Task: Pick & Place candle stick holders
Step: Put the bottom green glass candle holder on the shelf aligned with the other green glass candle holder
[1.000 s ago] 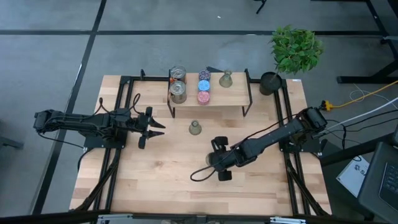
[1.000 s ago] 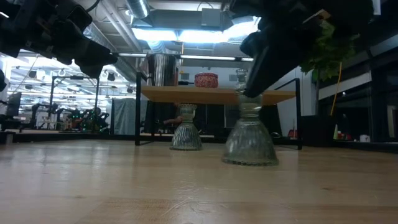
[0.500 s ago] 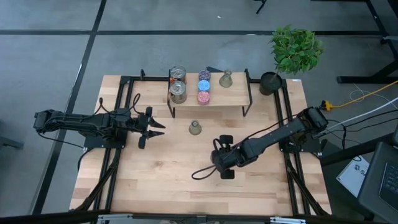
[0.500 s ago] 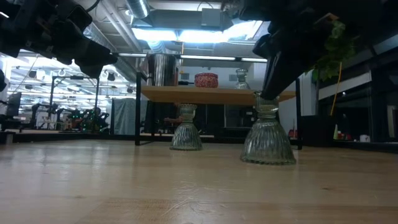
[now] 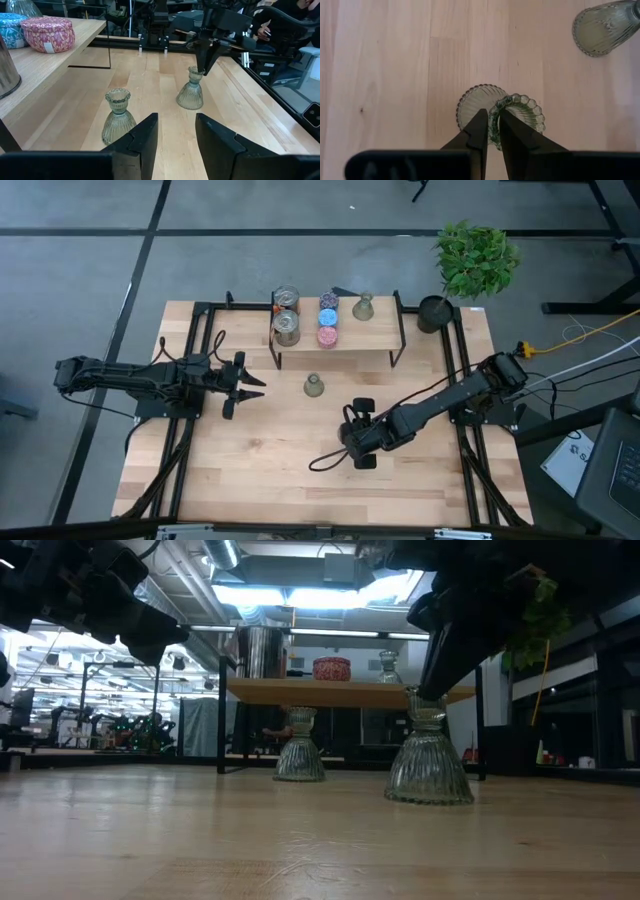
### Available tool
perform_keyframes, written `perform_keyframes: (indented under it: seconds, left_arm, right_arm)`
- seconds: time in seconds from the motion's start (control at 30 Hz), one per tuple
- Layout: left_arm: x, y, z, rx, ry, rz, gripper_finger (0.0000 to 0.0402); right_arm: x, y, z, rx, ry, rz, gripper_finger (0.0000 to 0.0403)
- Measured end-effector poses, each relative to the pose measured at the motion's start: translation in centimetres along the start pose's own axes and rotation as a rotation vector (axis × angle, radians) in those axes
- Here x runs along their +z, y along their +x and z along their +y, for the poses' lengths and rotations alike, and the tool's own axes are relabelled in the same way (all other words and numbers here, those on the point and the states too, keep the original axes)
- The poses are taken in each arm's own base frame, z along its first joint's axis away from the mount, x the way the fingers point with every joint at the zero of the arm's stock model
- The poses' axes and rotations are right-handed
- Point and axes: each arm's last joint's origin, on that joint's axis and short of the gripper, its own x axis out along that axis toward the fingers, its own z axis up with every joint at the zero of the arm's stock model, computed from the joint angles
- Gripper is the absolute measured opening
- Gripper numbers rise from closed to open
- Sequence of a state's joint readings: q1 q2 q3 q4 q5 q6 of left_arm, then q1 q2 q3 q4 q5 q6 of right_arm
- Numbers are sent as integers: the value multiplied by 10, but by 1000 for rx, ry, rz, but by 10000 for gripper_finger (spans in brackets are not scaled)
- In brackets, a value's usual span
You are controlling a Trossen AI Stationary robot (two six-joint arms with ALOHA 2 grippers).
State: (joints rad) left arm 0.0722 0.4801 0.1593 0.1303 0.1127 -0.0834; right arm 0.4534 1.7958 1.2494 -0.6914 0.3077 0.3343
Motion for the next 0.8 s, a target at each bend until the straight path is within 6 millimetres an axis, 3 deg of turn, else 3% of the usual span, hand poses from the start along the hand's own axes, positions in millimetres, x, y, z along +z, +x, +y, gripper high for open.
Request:
perform_keyframes:
  seconds: [0.33, 0.8]
  left_arm:
    - [0, 0, 0, -1, 0, 0, 127]
    - [0, 0, 0, 0, 0, 0, 127]
  right_arm:
    - [3, 1, 0, 15, 104, -22, 43]
    - [3, -4, -3, 38, 38, -16, 41]
